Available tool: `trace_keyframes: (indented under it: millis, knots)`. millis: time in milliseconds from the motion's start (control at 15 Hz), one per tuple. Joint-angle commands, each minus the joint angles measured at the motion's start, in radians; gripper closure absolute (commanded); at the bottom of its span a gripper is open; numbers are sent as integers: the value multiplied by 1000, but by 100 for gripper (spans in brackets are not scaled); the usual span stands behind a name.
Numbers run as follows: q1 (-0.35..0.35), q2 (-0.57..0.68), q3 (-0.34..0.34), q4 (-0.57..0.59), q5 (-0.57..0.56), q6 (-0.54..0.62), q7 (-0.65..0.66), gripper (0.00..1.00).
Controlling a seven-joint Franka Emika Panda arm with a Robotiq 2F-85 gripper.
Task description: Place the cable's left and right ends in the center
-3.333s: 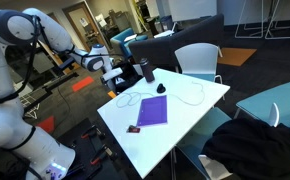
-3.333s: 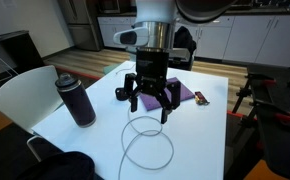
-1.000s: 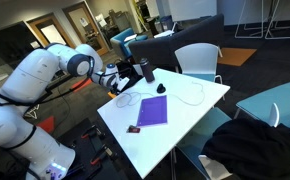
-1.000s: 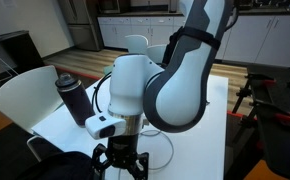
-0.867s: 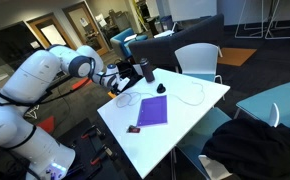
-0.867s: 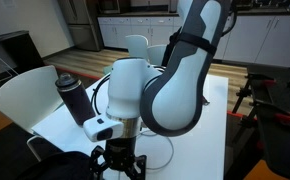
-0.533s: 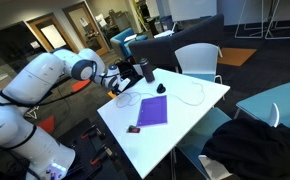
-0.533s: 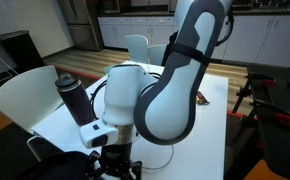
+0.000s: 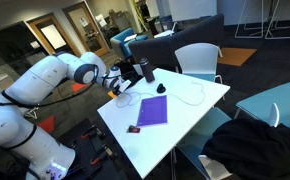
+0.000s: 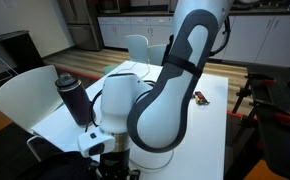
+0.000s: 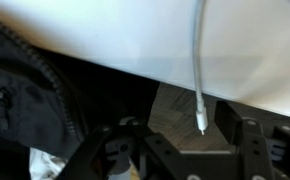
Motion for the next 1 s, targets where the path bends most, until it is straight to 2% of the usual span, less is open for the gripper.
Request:
trace_keyframes:
  millis: [0, 267, 400, 600, 800, 933]
  knots:
    - [12, 23, 6, 56, 13, -51, 12, 58]
    - [14, 26, 5, 68, 18, -67, 13, 88]
    - [15, 22, 1, 67, 25, -66, 27, 99]
    - [13, -12, -3, 25, 37, -42, 84, 98]
    - [7, -111, -18, -81, 34, -37, 181, 98]
    - [36, -230, -83, -174, 28, -45, 306, 98]
